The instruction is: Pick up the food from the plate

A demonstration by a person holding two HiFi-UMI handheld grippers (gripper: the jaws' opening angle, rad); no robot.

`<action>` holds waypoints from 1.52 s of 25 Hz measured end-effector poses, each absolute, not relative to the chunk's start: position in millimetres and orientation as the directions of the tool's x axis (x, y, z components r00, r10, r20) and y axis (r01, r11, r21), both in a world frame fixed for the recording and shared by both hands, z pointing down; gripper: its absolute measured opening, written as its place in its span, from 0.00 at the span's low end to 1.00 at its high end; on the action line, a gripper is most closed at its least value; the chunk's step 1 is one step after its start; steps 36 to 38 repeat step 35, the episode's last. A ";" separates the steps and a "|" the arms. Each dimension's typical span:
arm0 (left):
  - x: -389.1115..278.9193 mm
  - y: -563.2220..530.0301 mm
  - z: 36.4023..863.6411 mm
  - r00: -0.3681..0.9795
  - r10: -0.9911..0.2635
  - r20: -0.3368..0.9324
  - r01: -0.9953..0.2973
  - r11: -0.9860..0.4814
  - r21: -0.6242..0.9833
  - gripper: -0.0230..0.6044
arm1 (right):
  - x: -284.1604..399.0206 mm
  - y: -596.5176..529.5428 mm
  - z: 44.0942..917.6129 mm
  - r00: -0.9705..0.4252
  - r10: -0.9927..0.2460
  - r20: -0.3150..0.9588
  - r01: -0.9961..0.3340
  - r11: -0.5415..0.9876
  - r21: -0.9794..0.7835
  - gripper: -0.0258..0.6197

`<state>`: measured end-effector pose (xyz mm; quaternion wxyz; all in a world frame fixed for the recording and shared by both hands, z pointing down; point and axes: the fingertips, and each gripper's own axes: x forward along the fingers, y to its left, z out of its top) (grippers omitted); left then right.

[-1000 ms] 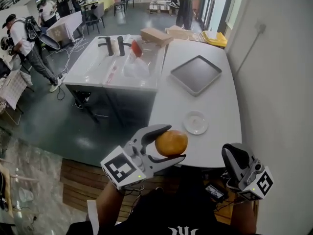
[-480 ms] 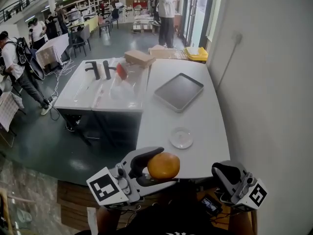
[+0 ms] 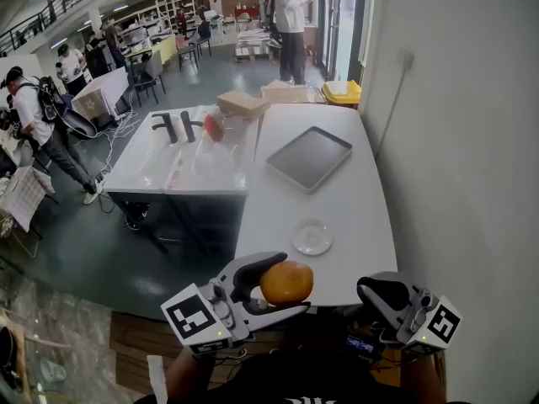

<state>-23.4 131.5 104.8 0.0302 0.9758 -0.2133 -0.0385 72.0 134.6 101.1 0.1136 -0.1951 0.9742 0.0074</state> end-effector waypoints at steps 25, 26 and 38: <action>17.0 145.9 122.7 0.921 -0.389 -0.034 -0.378 -0.911 0.165 0.62 | 85.5 154.2 114.1 -0.921 -0.325 -0.215 -0.328 0.944 -0.019 0.04; 18.8 147.2 123.7 0.922 -0.386 -0.030 -0.377 -0.912 0.162 0.62 | 86.7 153.7 114.6 -0.919 -0.328 -0.219 -0.332 0.943 -0.023 0.04; 18.4 144.1 122.2 0.914 -0.403 -0.032 -0.394 -0.906 0.154 0.62 | 83.6 148.9 115.2 -0.925 -0.316 -0.212 -0.321 0.947 -0.010 0.04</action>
